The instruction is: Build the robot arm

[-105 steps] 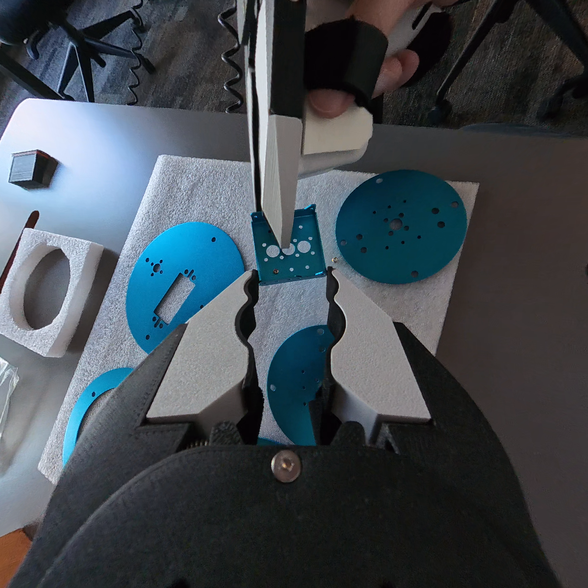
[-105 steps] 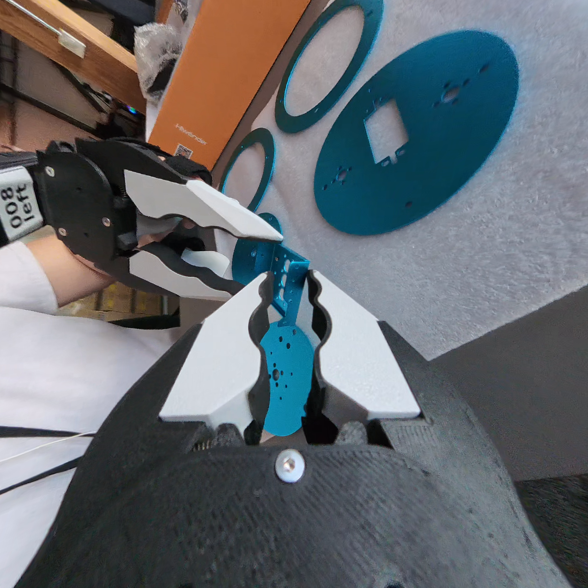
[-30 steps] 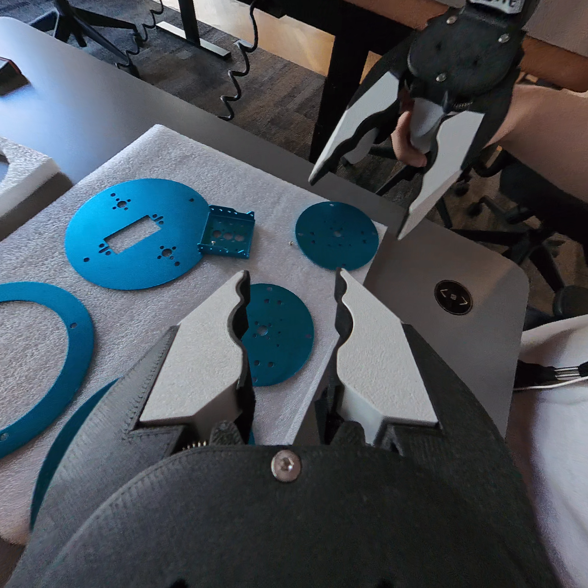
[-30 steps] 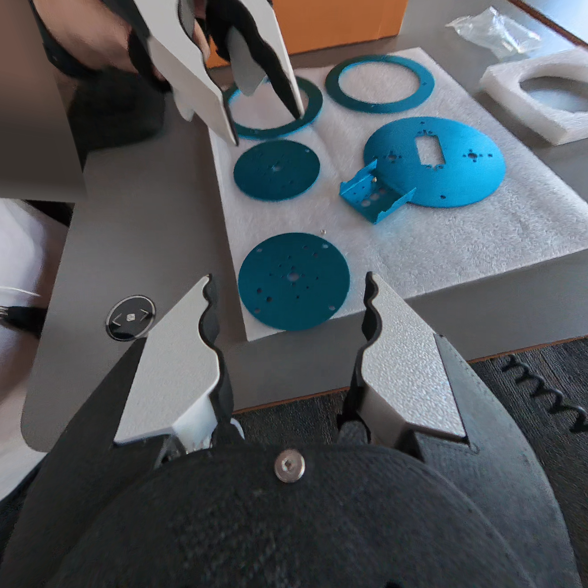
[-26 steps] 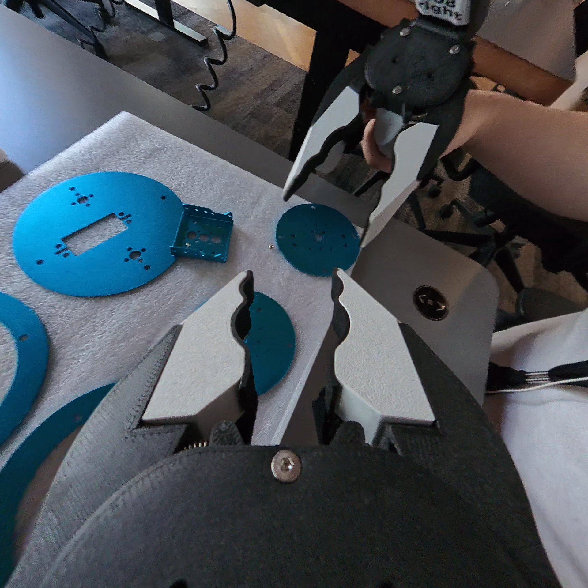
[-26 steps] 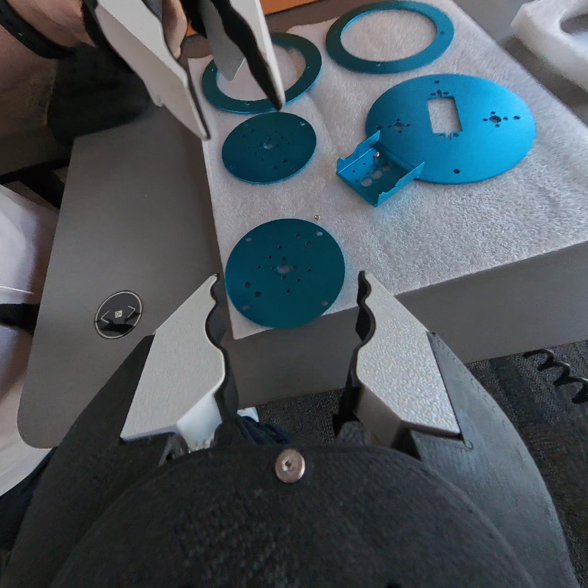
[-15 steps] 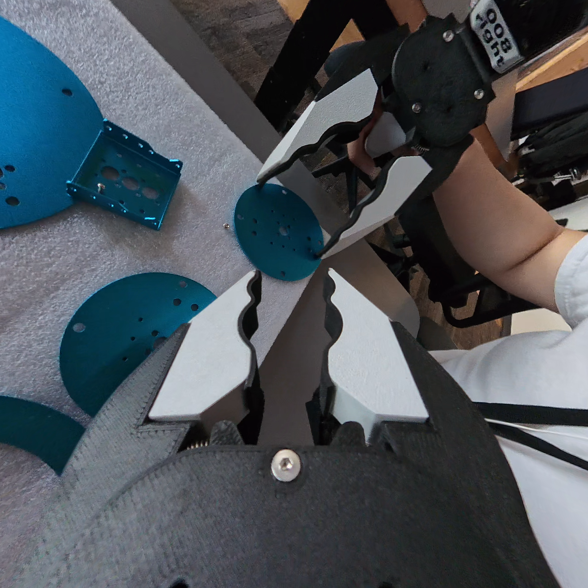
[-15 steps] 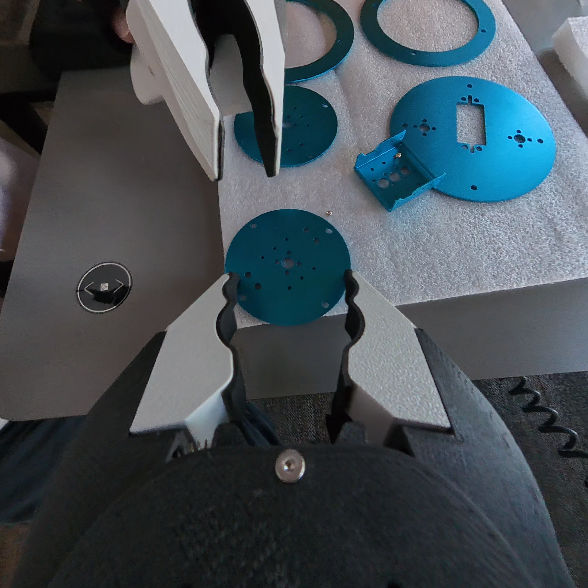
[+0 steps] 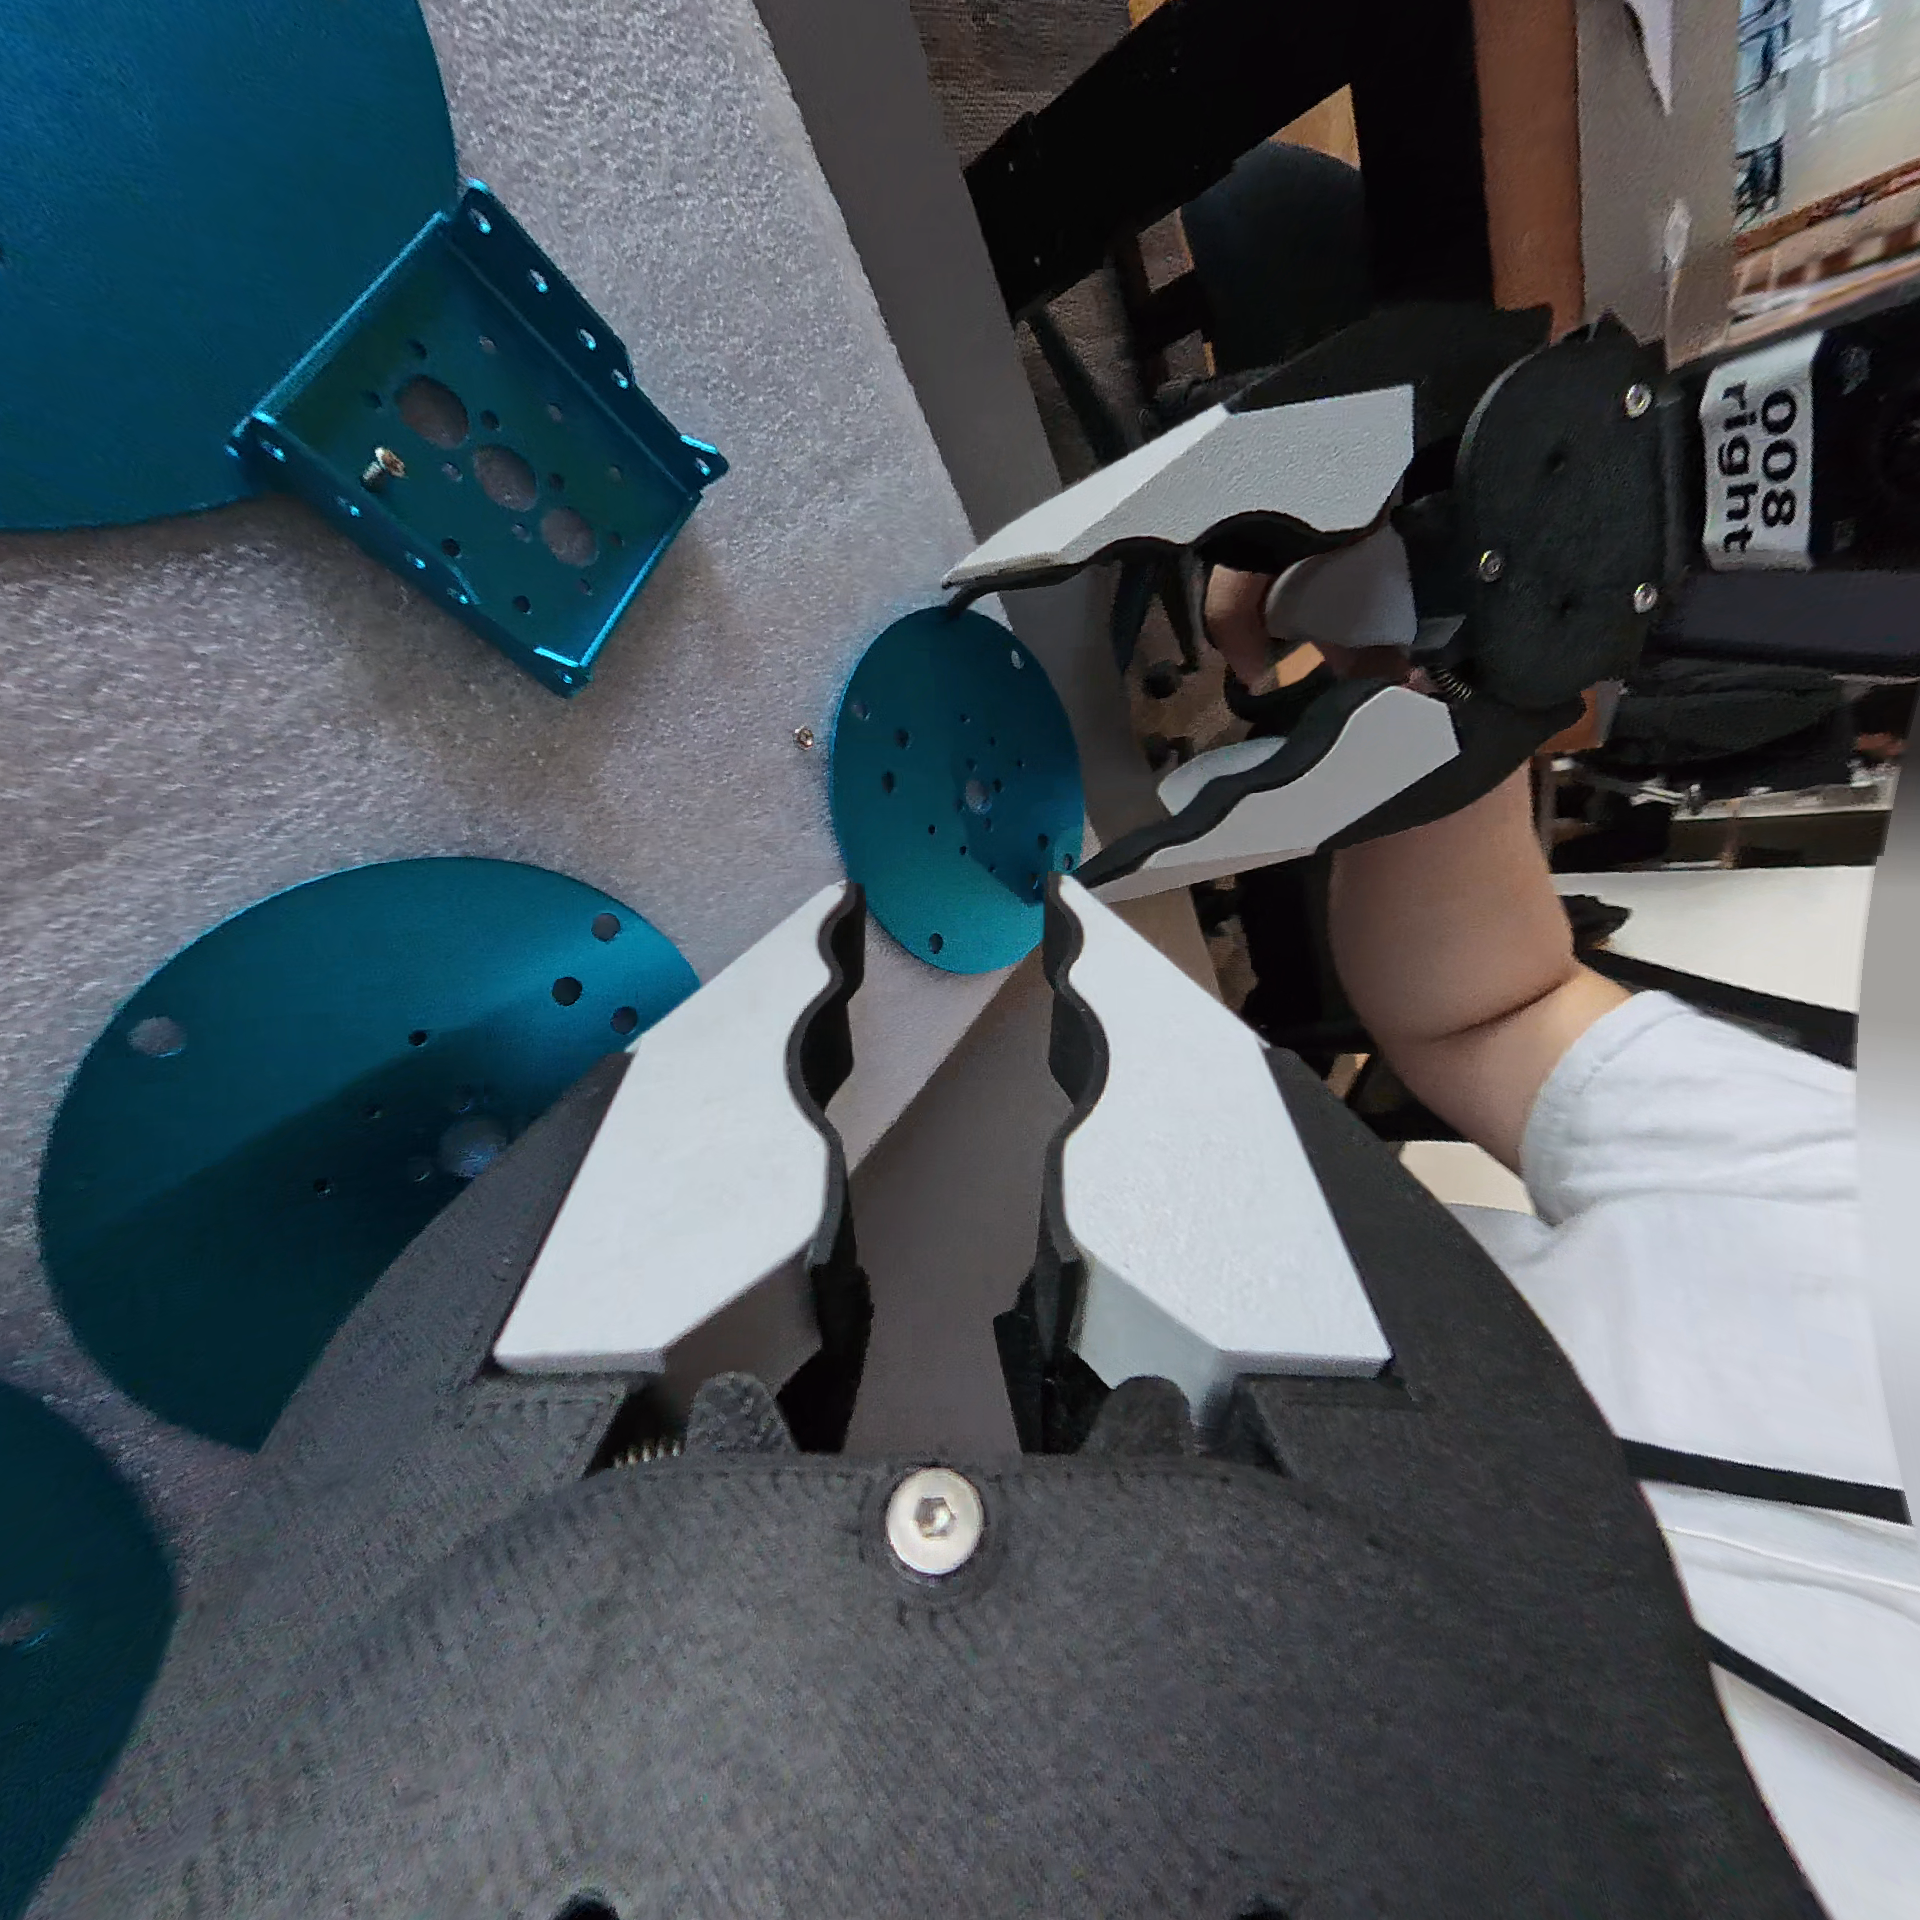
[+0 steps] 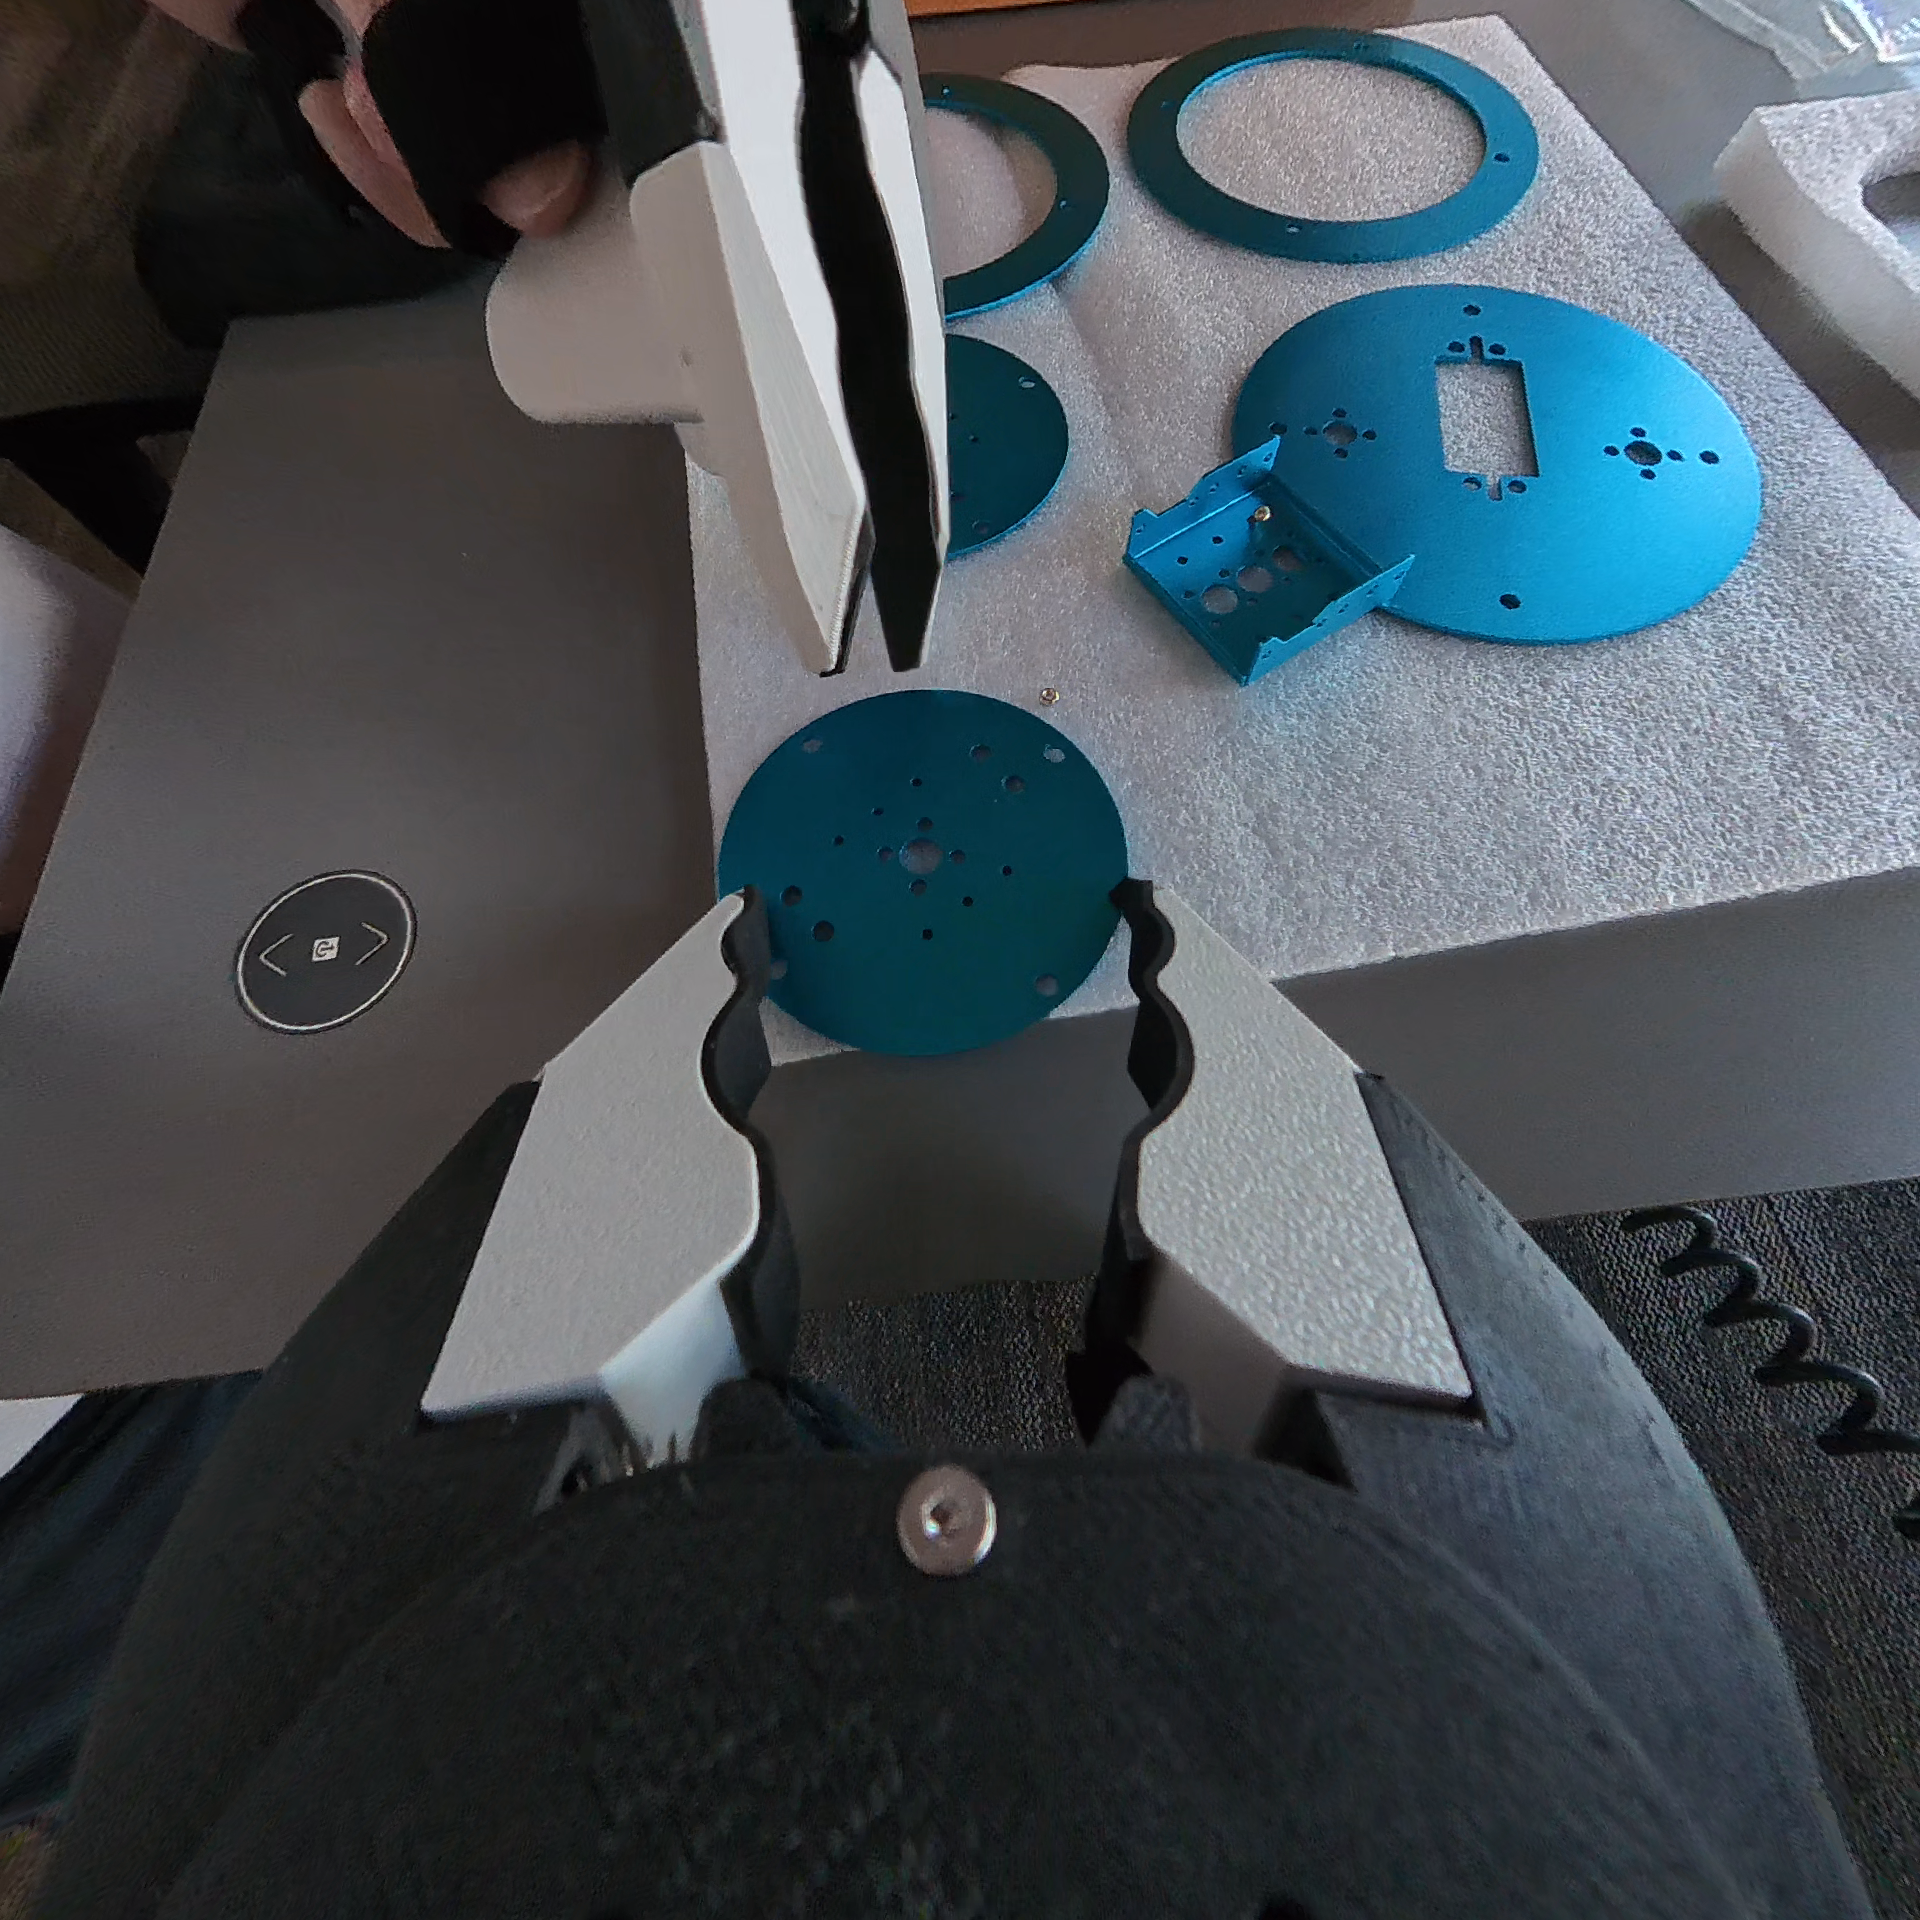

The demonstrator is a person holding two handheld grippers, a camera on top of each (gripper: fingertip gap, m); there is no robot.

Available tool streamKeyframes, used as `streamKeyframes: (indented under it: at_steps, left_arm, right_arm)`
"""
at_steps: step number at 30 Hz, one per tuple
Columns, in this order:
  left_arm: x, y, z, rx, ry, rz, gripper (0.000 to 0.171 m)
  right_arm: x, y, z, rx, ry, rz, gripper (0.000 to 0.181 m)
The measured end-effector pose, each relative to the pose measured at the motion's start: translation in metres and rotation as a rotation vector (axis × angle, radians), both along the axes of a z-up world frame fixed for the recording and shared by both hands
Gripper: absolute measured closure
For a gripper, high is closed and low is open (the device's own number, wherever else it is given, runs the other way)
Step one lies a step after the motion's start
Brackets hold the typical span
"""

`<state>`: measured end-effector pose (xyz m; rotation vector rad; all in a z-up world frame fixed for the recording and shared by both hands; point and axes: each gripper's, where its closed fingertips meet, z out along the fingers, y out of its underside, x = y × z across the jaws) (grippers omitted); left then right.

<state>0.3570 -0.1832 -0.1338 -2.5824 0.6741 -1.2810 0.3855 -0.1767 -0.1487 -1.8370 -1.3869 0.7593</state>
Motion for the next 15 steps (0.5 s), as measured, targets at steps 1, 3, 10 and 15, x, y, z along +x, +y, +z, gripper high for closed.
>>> streamKeyframes:
  at_steps: [1,3,10,15]
  left_arm:
    - [0.001,0.0,0.0,-0.023,-0.006,0.009,0.139]
    - [0.0,0.002,-0.003,-0.038,0.018,0.016,0.142]
    - [0.003,0.004,-0.006,-0.081,0.037,0.037,0.145]
    - [0.007,0.006,-0.006,-0.099,0.026,0.044,0.147]
  right_arm:
    - [0.001,0.0,0.0,0.0,-0.007,-0.001,0.112]
    - [0.004,-0.002,0.001,-0.006,-0.01,0.015,0.117]
    - [0.019,-0.005,0.001,-0.076,0.006,0.031,0.12]
    - [0.022,-0.007,-0.002,-0.082,0.012,0.028,0.122]
